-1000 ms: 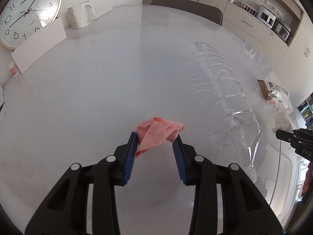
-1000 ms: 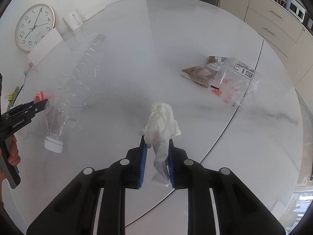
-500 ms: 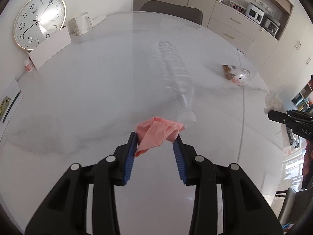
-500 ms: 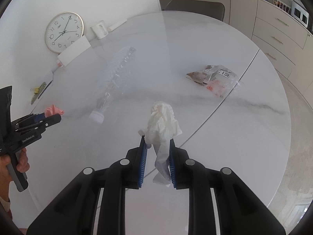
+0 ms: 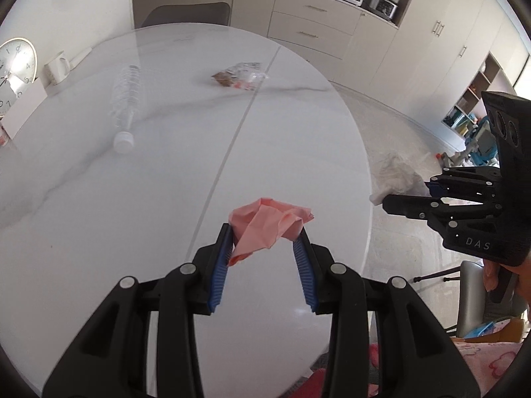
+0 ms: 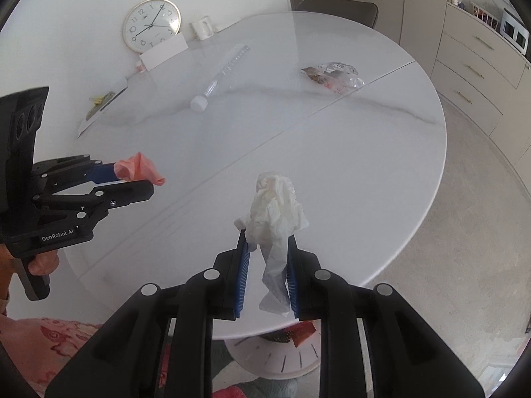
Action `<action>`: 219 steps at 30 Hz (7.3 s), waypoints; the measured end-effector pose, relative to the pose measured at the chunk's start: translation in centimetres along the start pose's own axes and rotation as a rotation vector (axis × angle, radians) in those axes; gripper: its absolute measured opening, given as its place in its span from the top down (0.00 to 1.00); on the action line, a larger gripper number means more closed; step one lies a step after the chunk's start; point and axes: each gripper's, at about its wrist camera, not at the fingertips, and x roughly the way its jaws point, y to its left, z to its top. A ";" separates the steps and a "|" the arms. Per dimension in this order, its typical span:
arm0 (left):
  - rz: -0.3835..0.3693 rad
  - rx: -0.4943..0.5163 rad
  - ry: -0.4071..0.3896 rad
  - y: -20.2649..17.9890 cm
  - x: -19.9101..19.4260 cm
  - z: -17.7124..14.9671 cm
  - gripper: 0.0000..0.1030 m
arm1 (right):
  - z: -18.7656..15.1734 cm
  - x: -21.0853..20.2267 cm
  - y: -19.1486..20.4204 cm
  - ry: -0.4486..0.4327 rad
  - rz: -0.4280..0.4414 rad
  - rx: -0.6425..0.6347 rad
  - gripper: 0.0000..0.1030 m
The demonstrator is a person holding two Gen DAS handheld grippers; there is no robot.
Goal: Collect trash
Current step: 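Carry both tissues over the wastebasket and open both tools, then reach to the table and grasp the clear plastic bottle with the left tool, then grasp the clear plastic snack bag with the right tool while the left tool holds the bottle, then lift the bottle and snack bag and carry both over the wastebasket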
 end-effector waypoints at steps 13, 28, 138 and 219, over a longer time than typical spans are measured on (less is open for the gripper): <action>0.046 -0.096 0.134 -13.5 2.4 -8.8 0.63 | -11.6 -3.9 -4.2 0.054 0.099 -0.088 0.78; 0.072 -0.167 0.172 -15.5 5.0 -10.6 0.61 | -14.6 -4.2 -5.5 0.070 0.140 -0.126 0.78; 0.292 -0.435 0.094 23.2 19.2 22.0 0.08 | 24.7 17.8 -9.5 -0.057 -0.293 0.367 0.02; 0.189 -0.347 -0.070 12.5 0.5 6.2 0.41 | 11.3 4.0 1.2 -0.069 -0.066 0.024 0.39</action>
